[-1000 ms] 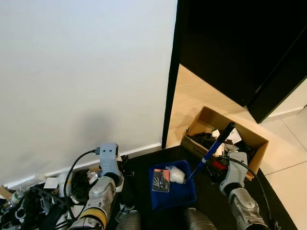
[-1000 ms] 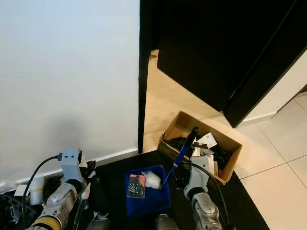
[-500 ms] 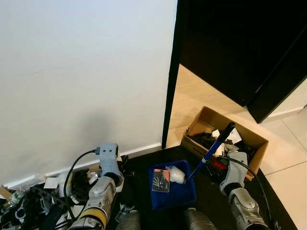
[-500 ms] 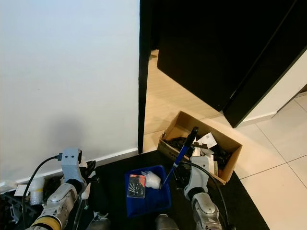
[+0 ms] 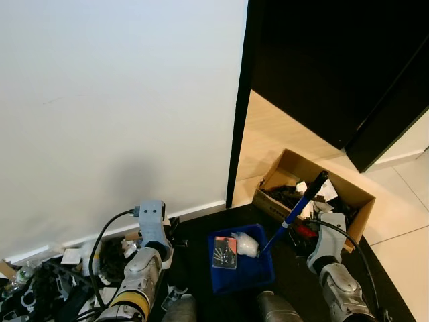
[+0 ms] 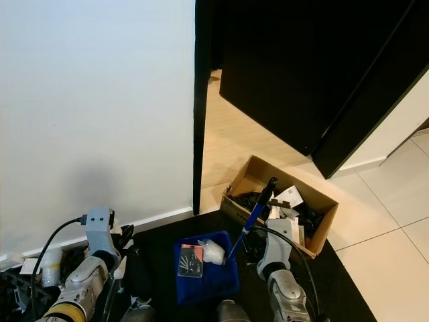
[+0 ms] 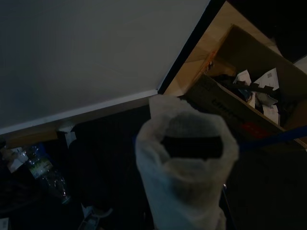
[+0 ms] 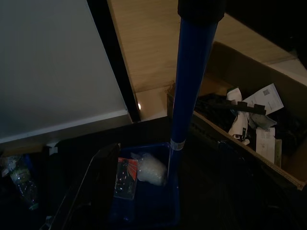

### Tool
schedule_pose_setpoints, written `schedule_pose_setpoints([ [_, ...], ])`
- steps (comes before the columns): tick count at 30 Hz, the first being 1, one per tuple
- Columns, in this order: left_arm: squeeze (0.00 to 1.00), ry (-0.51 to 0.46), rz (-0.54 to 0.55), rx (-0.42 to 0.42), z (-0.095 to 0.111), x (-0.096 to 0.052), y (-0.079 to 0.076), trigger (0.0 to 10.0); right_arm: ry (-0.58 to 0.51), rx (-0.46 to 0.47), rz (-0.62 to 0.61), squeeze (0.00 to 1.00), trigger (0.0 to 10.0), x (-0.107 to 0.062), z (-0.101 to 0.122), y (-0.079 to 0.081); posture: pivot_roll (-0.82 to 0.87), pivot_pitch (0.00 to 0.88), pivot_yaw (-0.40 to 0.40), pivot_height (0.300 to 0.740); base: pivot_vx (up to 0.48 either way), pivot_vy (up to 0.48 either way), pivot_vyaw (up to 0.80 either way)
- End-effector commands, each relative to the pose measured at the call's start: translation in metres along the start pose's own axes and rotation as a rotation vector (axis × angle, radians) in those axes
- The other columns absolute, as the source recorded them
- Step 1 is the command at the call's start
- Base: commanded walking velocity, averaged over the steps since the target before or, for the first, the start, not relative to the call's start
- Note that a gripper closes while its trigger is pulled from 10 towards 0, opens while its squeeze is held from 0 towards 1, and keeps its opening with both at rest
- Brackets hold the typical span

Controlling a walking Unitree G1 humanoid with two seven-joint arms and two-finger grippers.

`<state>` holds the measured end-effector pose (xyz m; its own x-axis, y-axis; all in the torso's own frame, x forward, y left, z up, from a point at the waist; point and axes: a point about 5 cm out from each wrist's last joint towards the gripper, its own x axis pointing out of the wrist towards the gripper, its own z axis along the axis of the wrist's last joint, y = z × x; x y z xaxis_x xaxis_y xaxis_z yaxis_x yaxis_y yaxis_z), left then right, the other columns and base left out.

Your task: Sweep floor

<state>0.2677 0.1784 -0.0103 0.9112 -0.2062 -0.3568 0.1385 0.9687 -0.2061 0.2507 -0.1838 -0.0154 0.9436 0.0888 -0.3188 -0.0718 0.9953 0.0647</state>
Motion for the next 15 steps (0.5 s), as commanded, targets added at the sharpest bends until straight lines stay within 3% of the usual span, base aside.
schedule_pose_setpoints([
  [1,0.00,0.039,0.009,-0.024,-0.0131,-0.0056,-0.0003,10.0,0.020,0.012,-0.013,0.00,10.0,-0.0039,-0.0054,-0.0024,0.03,0.173,-0.014,0.740,0.000,0.000,0.00],
  [15,0.00,0.040,0.009,-0.024,-0.0136,-0.0060,-0.0002,10.0,0.020,0.012,-0.013,0.00,10.0,-0.0043,-0.0060,-0.0023,0.03,0.170,-0.014,0.740,0.000,0.000,0.00],
])
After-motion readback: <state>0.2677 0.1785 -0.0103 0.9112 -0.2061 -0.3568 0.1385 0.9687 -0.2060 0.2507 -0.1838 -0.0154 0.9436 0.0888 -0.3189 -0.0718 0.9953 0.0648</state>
